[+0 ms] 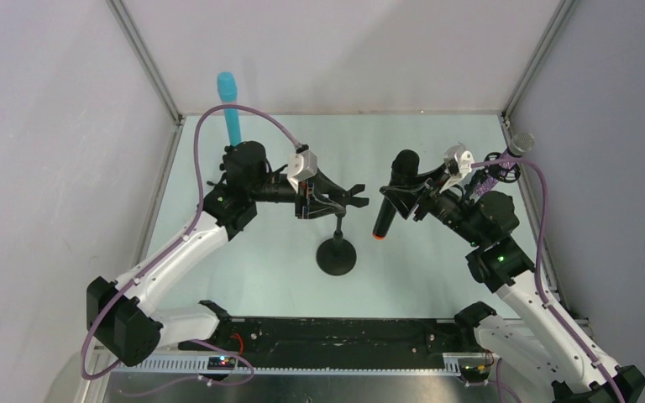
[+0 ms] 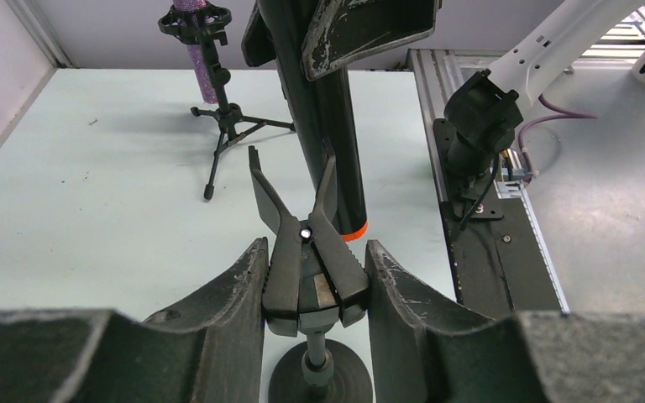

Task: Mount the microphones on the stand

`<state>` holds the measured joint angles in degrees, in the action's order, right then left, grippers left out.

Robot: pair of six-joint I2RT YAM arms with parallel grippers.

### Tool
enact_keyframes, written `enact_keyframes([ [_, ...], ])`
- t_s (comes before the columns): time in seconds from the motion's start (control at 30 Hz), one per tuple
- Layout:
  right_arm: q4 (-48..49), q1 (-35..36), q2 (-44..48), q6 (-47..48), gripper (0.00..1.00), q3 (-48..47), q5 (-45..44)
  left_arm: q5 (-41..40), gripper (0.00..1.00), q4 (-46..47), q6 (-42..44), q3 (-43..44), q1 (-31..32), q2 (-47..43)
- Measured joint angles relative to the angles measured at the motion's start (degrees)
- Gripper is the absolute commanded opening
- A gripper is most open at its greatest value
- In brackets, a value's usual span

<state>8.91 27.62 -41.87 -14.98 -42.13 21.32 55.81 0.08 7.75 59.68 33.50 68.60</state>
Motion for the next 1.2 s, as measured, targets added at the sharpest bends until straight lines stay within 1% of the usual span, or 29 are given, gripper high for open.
enact_keyframes([
  [0.1, -0.4, 0.0, 0.0, 0.2, 0.0, 0.0, 0.0, 0.0, 0.01, 0.0, 0.2, 0.0, 0.0, 0.0],
  [0.17, -0.5, 0.0, 0.0, 0.3, 0.0, 0.0, -0.1, 0.0, 0.09, 0.1, 0.3, -0.2, 0.0, 0.0],
  [0.2, -0.5, 0.0, 0.0, 0.3, 0.0, 0.0, -0.1, 0.1, 0.18, 0.4, 0.3, -0.3, 0.0, 0.0],
  [0.23, -0.5, -0.1, 0.0, 0.4, 0.0, 0.0, -0.1, 0.1, 0.23, 0.7, 0.3, -0.5, 0.0, 0.0],
  [0.27, -0.5, -0.1, 0.0, 0.5, 0.0, 0.0, -0.1, 0.1, 0.34, 1.0, 0.3, -0.6, 0.0, 0.0],
  [0.3, -0.5, -0.1, 0.0, 0.5, 0.0, 0.0, -0.1, 0.2, 0.4, 1.3, 0.3, -0.8, 0.0, 0.0],
  [0.33, -0.5, -0.1, 0.0, 0.6, 0.0, 0.0, -0.1, 0.2, 0.51, 1.5, 0.4, -0.9, 0.0, 0.0],
  [0.37, -0.5, -0.2, 0.0, 0.6, 0.0, 0.0, -0.1, 0.2, 0.56, 1.6, 0.4, -0.9, 0.0, -0.1],
  [0.4, -0.5, -0.2, 0.0, 0.6, 0.0, 0.0, -0.1, 0.0, 0.66, 1.7, 0.7, -1.0, 0.0, -0.1],
  [0.43, -0.5, -0.2, 0.0, 0.7, 0.0, 0.0, -0.1, 0.0, 0.71, 1.9, 1.1, -1.4, 0.0, -0.3],
  [0.47, -0.5, -0.2, -0.1, 0.7, 0.0, 0.0, -0.1, -0.1, 0.79, 2.2, 1.7, -1.9, 0.0, -0.6],
  [0.5, -0.5, -0.2, -0.2, 0.7, 0.0, 0.0, -0.1, -0.4, 0.83, 2.3, 2.4, -2.5, 0.0, -1.0],
  [0.57, -0.5, -0.3, -0.3, 0.7, 0.0, 0.0, -0.1, -1.4, 0.93, 2.3, 3.5, -3.6, 0.0, -2.0],
  [0.63, -0.5, -0.3, -0.6, 0.7, 0.0, 0.0, -0.1, -2.7, 0.98, 2.2, 4.6, -4.4, 0.0, -3.0],
  [0.7, -0.5, -0.3, -0.7, 0.7, 0.0, 0.0, -0.1, -4.0, 0.99, 2.2, 5.6, -4.6, 0.0, -3.9],
  [1.0, -0.4, -0.4, -1.0, 0.9, 0.0, 0.0, -0.1, -8.0, 1.0, 2.3, 6.4, -4.7, 0.1, -7.6],
  [1.2, 0.0, -0.5, -1.9, 1.2, 0.0, 0.0, 0.0, -10.8, 1.0, 2.4, 6.3, -6.7, 0.3, -10.1],
])
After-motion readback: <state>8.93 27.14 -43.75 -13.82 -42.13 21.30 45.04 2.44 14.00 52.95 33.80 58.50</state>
